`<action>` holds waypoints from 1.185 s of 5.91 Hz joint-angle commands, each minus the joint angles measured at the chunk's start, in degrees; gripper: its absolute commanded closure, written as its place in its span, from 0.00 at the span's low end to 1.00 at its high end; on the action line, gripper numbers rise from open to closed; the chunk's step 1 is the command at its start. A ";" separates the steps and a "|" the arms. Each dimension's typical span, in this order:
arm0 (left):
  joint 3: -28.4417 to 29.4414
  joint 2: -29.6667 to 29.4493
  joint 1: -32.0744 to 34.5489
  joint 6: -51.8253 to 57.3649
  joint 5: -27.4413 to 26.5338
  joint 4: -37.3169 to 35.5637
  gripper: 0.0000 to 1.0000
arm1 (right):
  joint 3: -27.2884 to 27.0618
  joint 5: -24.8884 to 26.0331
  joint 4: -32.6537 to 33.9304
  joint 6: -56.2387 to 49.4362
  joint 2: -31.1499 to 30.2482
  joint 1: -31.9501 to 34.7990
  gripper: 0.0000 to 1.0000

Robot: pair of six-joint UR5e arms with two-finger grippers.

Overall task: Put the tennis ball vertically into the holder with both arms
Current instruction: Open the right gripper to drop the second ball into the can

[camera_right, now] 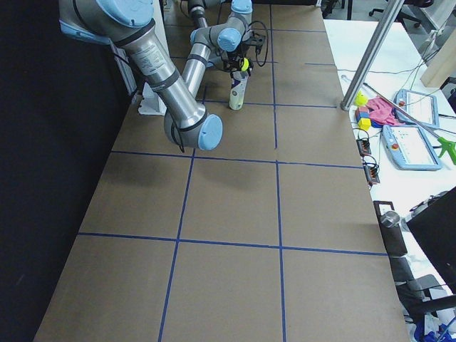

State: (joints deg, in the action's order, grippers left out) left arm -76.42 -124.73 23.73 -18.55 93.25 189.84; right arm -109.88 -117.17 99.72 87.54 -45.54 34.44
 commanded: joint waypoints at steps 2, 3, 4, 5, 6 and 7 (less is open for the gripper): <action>-0.13 0.19 0.00 0.00 0.00 0.09 0.01 | 0.63 1.14 -0.05 0.09 0.01 -0.16 0.04; -0.13 0.19 0.00 -0.09 0.00 0.18 0.01 | 0.72 1.50 -0.05 0.09 -0.07 -0.33 0.01; -0.22 0.36 0.00 -0.09 0.00 0.18 0.01 | 0.63 1.59 -0.05 0.09 0.01 -0.33 0.01; -0.22 0.37 0.00 -0.09 0.00 0.27 0.01 | 0.02 1.59 -0.05 -0.17 0.01 -0.16 0.01; -0.22 0.45 0.00 -0.09 0.00 0.27 0.01 | -1.46 0.90 0.04 -0.26 -0.33 2.36 0.01; -1.09 1.93 0.00 -0.43 0.00 0.36 0.00 | -2.96 -0.33 0.04 -0.87 -3.73 5.70 0.01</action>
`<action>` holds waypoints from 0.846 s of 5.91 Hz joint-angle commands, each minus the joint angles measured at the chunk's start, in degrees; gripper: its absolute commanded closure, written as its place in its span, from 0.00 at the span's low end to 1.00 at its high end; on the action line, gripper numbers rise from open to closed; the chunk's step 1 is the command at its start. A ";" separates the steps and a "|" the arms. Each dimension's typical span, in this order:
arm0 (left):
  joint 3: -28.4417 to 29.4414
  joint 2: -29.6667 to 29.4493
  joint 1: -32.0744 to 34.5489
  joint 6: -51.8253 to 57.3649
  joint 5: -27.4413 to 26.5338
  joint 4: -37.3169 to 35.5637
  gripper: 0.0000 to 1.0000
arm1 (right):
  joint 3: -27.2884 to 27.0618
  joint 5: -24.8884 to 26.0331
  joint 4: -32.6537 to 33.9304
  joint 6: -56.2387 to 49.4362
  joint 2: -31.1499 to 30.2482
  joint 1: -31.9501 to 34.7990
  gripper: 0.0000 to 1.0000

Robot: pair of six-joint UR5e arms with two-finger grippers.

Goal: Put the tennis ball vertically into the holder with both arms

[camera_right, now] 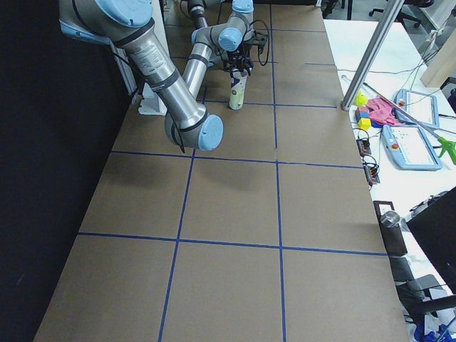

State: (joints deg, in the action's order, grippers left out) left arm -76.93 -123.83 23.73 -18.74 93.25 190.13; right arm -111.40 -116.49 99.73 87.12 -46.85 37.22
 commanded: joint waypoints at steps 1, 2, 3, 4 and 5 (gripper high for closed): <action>-2.33 3.30 0.00 -0.24 0.09 -0.02 0.00 | -1.54 -1.46 0.02 -3.16 -4.72 6.43 0.01; -5.48 6.55 0.17 -0.24 0.18 -0.11 0.00 | -1.54 -3.03 0.02 -8.15 -6.49 10.29 0.01; -9.34 9.54 0.26 -0.42 0.61 -0.28 0.00 | -1.45 -5.05 0.02 -11.68 -8.16 14.33 0.01; -11.90 13.57 1.57 -1.03 0.70 -0.29 0.00 | -1.36 -5.85 0.02 -16.93 -10.44 17.59 0.01; -13.40 15.70 2.80 -3.21 0.88 -0.29 0.00 | -1.19 -5.51 -0.15 -23.95 -14.03 20.24 0.01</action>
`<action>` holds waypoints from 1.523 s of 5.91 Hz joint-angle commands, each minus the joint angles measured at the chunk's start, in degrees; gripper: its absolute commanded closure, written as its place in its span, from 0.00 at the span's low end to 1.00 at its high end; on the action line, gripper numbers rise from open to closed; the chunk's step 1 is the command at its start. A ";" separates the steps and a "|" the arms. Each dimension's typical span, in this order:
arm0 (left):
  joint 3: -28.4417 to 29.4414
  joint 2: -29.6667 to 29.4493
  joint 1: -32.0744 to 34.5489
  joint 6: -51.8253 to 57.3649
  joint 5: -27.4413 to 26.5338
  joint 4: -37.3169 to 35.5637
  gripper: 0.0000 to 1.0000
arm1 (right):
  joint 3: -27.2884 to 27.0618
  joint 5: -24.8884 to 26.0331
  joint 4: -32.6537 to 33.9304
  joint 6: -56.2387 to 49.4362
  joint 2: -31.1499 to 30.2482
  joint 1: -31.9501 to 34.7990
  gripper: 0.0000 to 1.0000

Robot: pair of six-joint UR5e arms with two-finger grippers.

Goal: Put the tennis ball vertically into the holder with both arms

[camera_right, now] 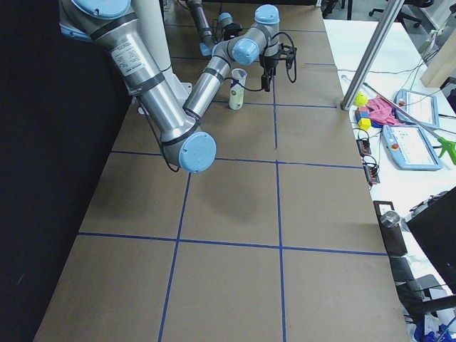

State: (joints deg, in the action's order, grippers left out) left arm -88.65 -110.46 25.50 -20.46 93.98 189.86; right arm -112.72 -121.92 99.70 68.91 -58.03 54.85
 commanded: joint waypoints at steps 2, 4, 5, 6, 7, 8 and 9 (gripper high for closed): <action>-1.09 4.45 10.74 -7.65 3.91 -5.94 0.00 | 3.80 -0.07 -0.12 -24.53 -8.22 10.07 0.01; -0.91 8.13 21.82 -7.93 6.02 -16.31 0.00 | 13.35 -0.77 -0.20 -41.23 -8.94 16.84 0.01; -0.83 9.37 27.87 -8.02 10.22 -23.84 0.00 | 17.58 -1.47 -0.20 -51.14 -8.94 19.91 0.01; -0.65 11.82 33.33 -8.71 12.09 -30.10 0.00 | 19.97 -2.61 -0.20 -60.47 -9.03 23.34 0.01; 1.18 13.24 39.39 -8.72 17.67 -35.47 0.00 | 22.69 -5.58 -0.20 -69.17 -9.12 25.98 0.01; 1.98 13.16 46.67 -8.55 27.21 -46.40 0.00 | 23.94 -8.13 -0.20 -72.57 -11.12 27.40 0.01; 2.07 13.16 51.79 -7.93 33.75 -55.38 0.00 | 23.95 -9.38 -0.20 -72.69 -14.36 27.76 0.00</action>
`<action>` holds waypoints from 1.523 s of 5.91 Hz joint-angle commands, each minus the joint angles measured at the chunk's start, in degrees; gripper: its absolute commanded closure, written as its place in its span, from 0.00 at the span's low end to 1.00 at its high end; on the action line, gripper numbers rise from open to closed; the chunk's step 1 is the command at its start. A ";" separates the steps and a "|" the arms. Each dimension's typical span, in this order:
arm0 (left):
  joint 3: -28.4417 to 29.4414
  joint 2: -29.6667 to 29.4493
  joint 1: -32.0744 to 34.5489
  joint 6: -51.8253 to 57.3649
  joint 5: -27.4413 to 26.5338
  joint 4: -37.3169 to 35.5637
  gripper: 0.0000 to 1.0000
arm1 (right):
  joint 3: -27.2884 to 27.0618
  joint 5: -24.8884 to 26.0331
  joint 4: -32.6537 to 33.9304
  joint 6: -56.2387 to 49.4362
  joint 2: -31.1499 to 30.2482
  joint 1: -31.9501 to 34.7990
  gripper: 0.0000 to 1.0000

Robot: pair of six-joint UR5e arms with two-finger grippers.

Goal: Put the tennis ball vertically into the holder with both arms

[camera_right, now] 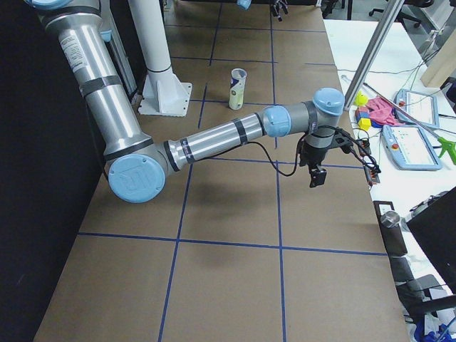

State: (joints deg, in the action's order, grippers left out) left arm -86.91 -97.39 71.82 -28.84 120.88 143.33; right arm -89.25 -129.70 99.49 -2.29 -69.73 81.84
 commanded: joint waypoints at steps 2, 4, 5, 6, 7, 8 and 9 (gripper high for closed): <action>2.79 0.89 11.30 8.38 14.08 -14.98 0.01 | 0.48 -1.96 -0.61 -1.49 -6.64 0.86 0.00; 2.19 0.98 15.97 23.66 15.69 -30.43 0.00 | 0.57 -3.00 -2.02 -1.49 -9.01 0.86 0.00; 1.23 0.63 19.47 26.09 20.14 -34.57 0.00 | 0.57 -4.14 -2.02 -1.58 -10.59 1.04 0.00; -2.44 0.19 19.41 26.12 20.18 -43.14 0.00 | 0.49 -5.11 -2.72 -1.66 -11.74 1.39 0.00; -6.39 -0.16 19.59 24.98 19.23 -51.32 0.00 | 0.48 -5.12 -4.81 -1.49 -13.05 3.57 0.00; -7.73 0.53 19.07 22.97 9.65 -51.75 0.00 | 0.57 -5.04 -5.79 -1.84 -14.37 3.59 0.00; -8.09 0.97 19.06 22.78 9.29 -52.19 0.00 | 0.40 -4.86 -5.80 -2.02 -14.38 3.59 0.00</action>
State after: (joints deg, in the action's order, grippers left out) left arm -94.15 -96.85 90.97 -5.43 132.60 92.23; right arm -88.75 -134.68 94.07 -4.11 -83.69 85.28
